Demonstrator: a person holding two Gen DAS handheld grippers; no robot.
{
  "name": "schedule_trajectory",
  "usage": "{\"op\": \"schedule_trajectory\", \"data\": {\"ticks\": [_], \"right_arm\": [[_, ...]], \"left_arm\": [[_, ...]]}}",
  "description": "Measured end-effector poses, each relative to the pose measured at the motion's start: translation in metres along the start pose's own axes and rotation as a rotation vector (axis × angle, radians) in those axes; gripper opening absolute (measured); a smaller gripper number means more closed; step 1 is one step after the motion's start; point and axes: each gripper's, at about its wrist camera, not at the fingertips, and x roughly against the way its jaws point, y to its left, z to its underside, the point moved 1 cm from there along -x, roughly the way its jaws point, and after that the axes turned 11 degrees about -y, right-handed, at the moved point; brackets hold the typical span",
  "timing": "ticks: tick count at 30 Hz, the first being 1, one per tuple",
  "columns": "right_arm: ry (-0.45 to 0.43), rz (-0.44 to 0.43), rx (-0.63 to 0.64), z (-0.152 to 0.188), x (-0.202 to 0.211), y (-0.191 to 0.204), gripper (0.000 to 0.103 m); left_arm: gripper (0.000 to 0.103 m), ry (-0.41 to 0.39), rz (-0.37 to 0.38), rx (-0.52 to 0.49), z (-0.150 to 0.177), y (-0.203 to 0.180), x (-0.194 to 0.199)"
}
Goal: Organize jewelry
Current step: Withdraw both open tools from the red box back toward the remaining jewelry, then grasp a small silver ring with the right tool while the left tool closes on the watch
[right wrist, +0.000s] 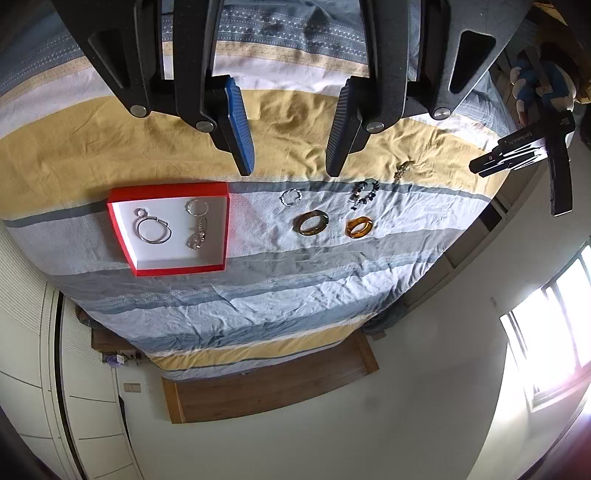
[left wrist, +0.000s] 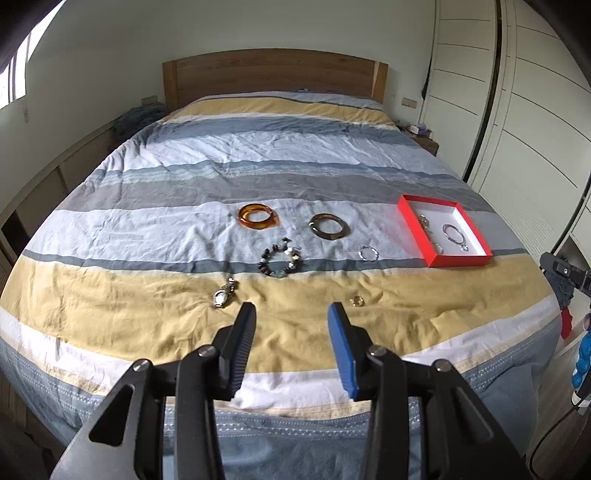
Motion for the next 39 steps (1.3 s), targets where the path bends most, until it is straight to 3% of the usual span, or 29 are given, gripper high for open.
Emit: {"op": "schedule_trajectory", "data": {"ticks": [9,17,23,39], "right_arm": [[-0.017,-0.035,0.035,0.009,0.03,0.036,0.04],[0.007,-0.066,0.077,0.013,0.023,0.06,0.041],[0.067,-0.066,0.069,0.027,-0.011,0.061,0.041],[0.246,-0.065,0.121,0.069,-0.127,0.065,0.041]], "left_arm": [[0.038,-0.06,-0.04,0.094,0.018,0.047,0.057],[0.039,-0.052,-0.076,0.157,0.036,0.076,0.064],[0.039,-0.009,-0.103,0.165,0.046,0.083,0.039],[0.039,0.128,-0.116,0.165,0.064,0.089,-0.084]]}}
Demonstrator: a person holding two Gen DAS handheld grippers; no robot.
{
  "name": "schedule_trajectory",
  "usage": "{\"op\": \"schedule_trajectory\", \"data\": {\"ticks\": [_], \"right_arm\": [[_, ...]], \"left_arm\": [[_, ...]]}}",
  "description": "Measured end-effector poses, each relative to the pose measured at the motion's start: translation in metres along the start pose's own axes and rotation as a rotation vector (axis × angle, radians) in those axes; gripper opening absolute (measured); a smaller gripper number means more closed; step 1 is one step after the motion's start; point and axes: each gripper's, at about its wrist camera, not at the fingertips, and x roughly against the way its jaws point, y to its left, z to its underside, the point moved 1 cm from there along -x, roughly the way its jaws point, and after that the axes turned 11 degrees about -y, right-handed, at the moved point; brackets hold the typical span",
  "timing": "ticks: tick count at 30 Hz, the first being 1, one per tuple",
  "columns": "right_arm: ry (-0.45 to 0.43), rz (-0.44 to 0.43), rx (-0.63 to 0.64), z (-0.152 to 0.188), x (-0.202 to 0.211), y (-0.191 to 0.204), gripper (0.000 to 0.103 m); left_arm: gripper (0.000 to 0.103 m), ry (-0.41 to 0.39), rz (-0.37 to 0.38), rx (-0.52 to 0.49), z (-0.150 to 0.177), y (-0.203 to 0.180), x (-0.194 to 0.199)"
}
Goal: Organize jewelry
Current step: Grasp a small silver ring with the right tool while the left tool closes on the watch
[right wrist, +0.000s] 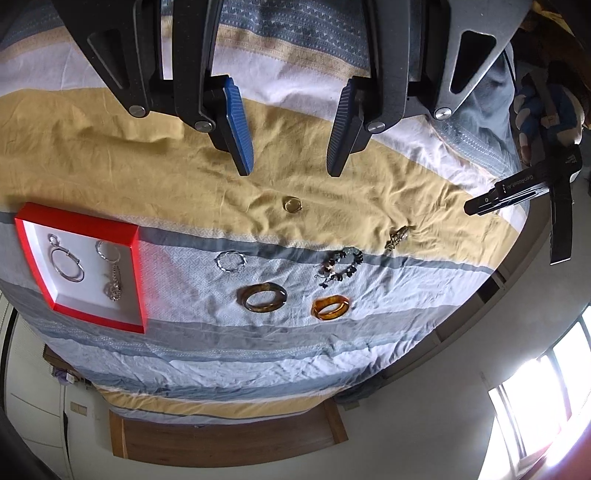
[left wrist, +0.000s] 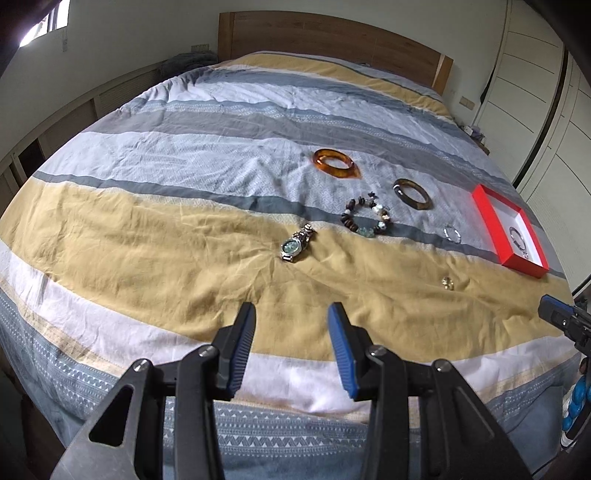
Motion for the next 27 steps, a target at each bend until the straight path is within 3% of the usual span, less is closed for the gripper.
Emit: {"op": "schedule_trajectory", "data": {"ticks": [14,27], "right_arm": [[0.13,-0.027,-0.037,0.007,-0.119,-0.005,0.041],[0.134,-0.031,0.015,0.013,-0.153,-0.003,0.041]], "left_arm": [[0.039,0.071,0.011,0.004,-0.018,-0.002,-0.106],[0.038,0.083,0.011,-0.015,-0.017,-0.004,-0.149]]}}
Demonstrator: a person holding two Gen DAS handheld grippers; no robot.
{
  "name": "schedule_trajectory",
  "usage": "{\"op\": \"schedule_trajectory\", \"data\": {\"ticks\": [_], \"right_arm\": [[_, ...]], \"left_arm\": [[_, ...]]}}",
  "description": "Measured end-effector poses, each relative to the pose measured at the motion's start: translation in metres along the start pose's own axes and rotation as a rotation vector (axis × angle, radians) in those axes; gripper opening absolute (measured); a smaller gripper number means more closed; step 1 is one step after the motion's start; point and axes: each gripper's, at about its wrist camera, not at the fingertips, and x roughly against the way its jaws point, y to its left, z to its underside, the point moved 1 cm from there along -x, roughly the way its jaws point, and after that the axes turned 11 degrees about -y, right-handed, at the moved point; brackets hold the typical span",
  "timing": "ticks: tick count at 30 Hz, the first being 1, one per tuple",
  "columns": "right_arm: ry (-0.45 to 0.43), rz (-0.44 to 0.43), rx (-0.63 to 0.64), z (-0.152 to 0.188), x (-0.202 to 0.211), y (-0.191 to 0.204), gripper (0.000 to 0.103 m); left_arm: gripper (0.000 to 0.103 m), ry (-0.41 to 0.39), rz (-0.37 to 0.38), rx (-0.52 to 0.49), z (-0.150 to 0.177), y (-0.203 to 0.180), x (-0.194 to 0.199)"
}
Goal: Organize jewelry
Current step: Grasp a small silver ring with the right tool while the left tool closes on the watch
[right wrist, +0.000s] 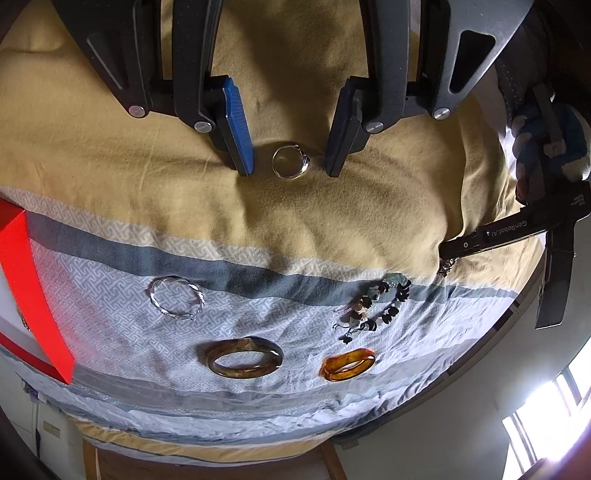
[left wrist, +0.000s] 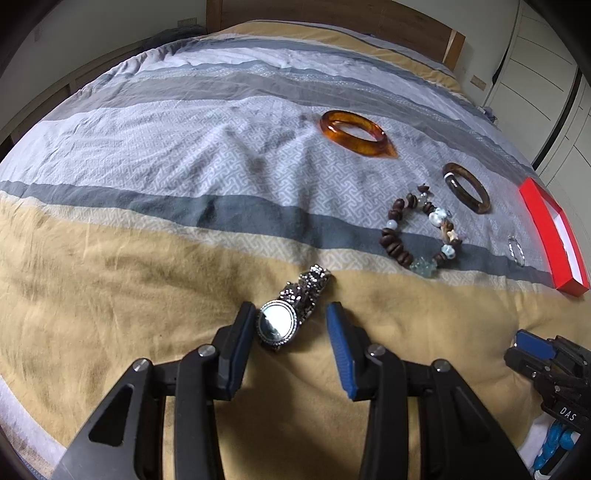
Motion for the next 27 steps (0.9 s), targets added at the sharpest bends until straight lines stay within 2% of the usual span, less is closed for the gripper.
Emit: {"op": "schedule_trajectory", "data": {"ticks": [3,5,6,10,16,22,27], "right_arm": [[-0.004,-0.007,-0.009,0.0,-0.001,-0.003,0.036],[-0.006,-0.009,-0.012,0.0,-0.002,-0.004,0.029],[-0.006,-0.012,-0.011,0.0,-0.002,-0.005,0.021],[-0.005,-0.019,0.005,-0.001,0.0,-0.003,0.021],[-0.025,-0.026,0.009,-0.004,0.016,-0.002,0.021],[-0.057,-0.024,0.0,-0.003,0.049,-0.005,0.021],[-0.097,-0.012,-0.01,-0.001,0.085,-0.007,0.021]], "left_arm": [[0.034,-0.008,0.004,-0.003,0.002,0.0,0.0],[0.026,-0.01,0.008,-0.002,0.002,0.0,0.0],[0.025,-0.011,0.011,-0.003,0.002,0.0,0.0],[0.021,-0.023,-0.001,-0.026,0.002,-0.005,0.003],[0.02,-0.052,-0.009,-0.058,-0.001,-0.013,0.02],[0.02,-0.075,0.02,-0.023,-0.006,-0.017,0.049],[0.02,-0.104,0.032,-0.04,-0.007,-0.031,0.082]]}}
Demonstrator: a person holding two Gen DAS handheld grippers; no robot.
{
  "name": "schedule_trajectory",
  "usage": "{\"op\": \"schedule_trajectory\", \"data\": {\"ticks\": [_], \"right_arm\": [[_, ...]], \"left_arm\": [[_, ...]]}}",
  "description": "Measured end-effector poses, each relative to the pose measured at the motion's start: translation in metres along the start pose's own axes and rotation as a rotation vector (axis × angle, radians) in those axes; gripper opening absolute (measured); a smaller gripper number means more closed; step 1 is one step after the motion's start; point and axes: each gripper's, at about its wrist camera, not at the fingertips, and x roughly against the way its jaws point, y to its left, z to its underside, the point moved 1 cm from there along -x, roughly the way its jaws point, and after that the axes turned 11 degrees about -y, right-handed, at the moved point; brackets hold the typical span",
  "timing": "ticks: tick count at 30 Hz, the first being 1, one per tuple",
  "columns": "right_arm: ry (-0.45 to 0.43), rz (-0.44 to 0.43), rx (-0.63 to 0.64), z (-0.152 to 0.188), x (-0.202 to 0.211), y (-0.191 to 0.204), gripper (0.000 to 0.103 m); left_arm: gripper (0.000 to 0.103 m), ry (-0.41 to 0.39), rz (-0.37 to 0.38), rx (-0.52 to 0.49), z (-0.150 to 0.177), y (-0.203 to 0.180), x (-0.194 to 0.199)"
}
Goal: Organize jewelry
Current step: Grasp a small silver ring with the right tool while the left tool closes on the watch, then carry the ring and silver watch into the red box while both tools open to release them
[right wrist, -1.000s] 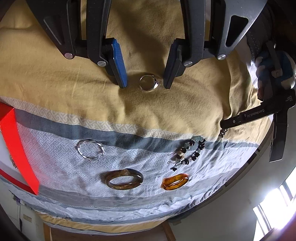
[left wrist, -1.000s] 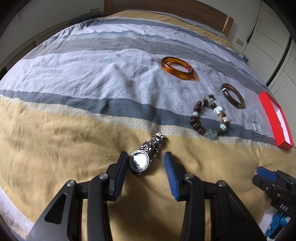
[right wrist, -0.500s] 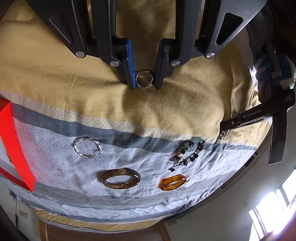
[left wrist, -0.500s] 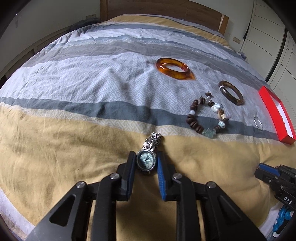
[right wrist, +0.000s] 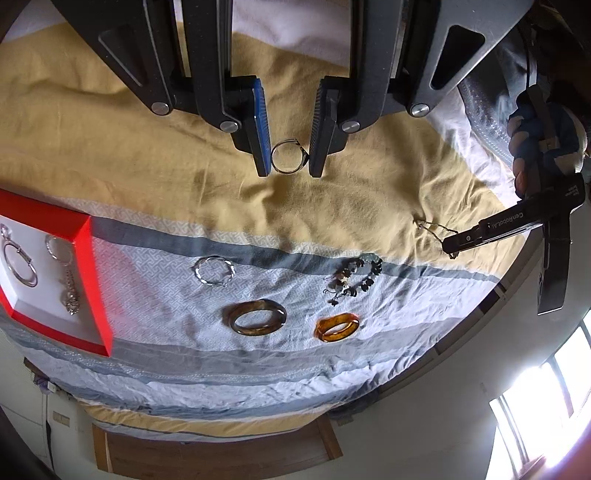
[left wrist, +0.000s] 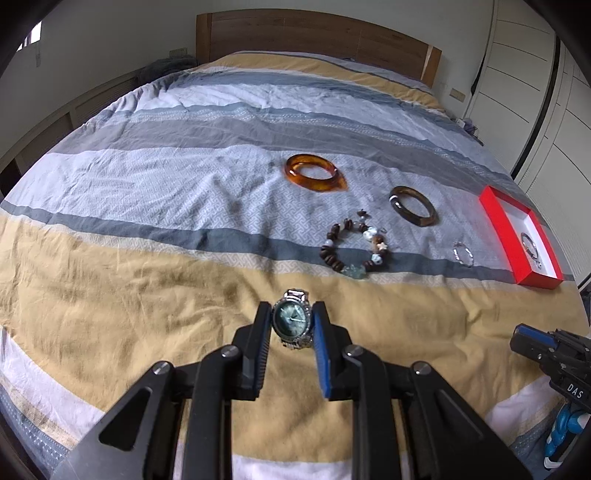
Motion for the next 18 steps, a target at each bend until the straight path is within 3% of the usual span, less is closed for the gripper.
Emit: {"op": "schedule_trajectory", "data": {"ticks": [11,18], "right_arm": [[-0.099,0.025,-0.012,0.004,0.08,0.004,0.021],[-0.141,0.052,-0.041,0.011,0.115,-0.011,0.021]], "left_arm": [[0.02,-0.076,0.048,-0.048,-0.006,-0.035,0.072],[0.02,-0.095,0.101,-0.07,-0.011,-0.065,0.091]]}}
